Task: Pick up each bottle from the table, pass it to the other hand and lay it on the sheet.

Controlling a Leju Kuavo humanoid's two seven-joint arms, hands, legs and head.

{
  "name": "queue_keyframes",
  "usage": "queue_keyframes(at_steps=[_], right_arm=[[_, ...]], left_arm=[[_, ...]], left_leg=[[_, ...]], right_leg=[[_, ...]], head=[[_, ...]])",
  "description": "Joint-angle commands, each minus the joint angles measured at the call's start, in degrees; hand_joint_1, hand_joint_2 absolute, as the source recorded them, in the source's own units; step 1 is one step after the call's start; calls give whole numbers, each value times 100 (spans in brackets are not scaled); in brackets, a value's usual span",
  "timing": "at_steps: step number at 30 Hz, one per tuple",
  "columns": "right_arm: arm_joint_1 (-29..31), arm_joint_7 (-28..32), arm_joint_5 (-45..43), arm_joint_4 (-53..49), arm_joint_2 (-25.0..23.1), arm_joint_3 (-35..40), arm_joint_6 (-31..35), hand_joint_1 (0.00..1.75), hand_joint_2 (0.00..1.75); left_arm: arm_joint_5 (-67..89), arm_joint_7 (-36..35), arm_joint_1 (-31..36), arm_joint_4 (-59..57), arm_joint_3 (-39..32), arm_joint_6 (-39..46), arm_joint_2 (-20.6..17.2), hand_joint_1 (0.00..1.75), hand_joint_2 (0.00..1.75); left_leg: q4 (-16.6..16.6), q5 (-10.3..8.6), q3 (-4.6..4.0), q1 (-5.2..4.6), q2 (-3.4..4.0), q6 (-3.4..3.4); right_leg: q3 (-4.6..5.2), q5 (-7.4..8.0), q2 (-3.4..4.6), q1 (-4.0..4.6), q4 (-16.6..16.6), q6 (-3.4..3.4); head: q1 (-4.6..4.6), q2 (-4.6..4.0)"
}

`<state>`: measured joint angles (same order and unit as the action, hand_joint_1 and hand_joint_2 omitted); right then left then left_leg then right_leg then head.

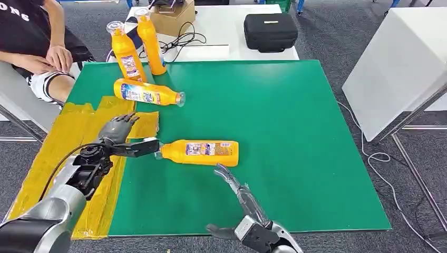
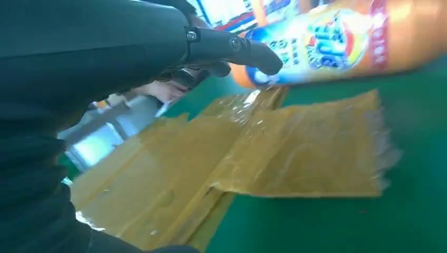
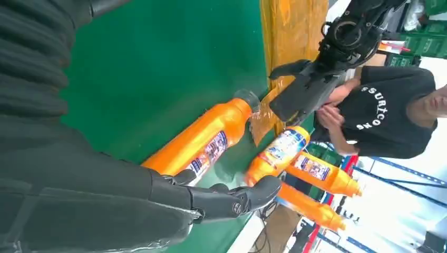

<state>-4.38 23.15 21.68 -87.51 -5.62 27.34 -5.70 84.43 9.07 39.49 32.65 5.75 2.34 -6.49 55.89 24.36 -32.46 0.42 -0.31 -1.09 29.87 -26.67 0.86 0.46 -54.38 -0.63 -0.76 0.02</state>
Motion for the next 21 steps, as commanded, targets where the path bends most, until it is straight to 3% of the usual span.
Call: queue_keyframes(at_steps=[1,2,4,6,8,14,16,18,19,21], right_arm=[[126,-21,-25,308,72,-18,40,0,175],[126,-21,-25,308,72,-18,40,0,175],[70,20,302,197,87,-33,497,0,175],[18,37,672,4,90,-61,1002,0,175],[-4,-45,2018,-238,51,-145,2456,0,175],[285,-1062,4720,-545,132,-355,4483,0,175],[490,-1388,5263,-436,167,-472,4570,0,175],[684,-1542,5871,-403,119,-743,4570,0,175],[814,-2027,6829,-498,159,-811,4570,0,175],[1272,-2377,6832,-118,608,-665,4570,0,175]], left_arm=[[-122,136,274,-279,-185,40,180,0,175],[-122,136,274,-279,-185,40,180,0,175],[-1206,1140,8,328,-614,293,324,0,175],[-2261,1762,-389,1290,-745,10,392,0,175],[-3910,2440,-919,2592,-814,-606,489,0,175],[-6722,2541,-1555,4337,-704,-1158,873,0,175],[-7085,2553,-1665,4461,-581,-1163,924,0,175],[-7845,2598,-1850,4529,-431,-1687,933,0,175],[-8312,2803,-1977,4624,-328,-2192,929,0,175],[-8529,3056,-2266,4936,-68,-2471,1015,0,175]], left_leg=[[2,11,24,3,-9,1],[-1,4,11,3,-3,1],[0,9,21,4,-5,2],[-1,10,23,3,-11,1],[2,14,21,1,-11,-1],[7,11,3,-3,9,-2],[6,9,4,-3,2,-2],[2,7,13,-4,2,-1],[0,4,7,-7,7,-1],[-1,3,9,-9,11,-3]], right_leg=[[-33,-11,-20,3,6,-11],[-16,-3,-10,3,6,-7],[-28,-8,-15,4,7,-10],[-31,-11,-21,3,8,-11],[-30,-15,-22,1,7,-13],[-5,-6,2,-3,-1,-10],[-8,-4,-5,-4,3,-11],[-17,-3,-7,-5,7,-12],[-8,0,1,-8,5,-10],[-9,1,4,-9,6,-10]], head=[[0,0],[0,0],[0,0],[-2,0],[-2,0],[-2,0],[-2,0],[0,0],[-2,0],[0,0]])
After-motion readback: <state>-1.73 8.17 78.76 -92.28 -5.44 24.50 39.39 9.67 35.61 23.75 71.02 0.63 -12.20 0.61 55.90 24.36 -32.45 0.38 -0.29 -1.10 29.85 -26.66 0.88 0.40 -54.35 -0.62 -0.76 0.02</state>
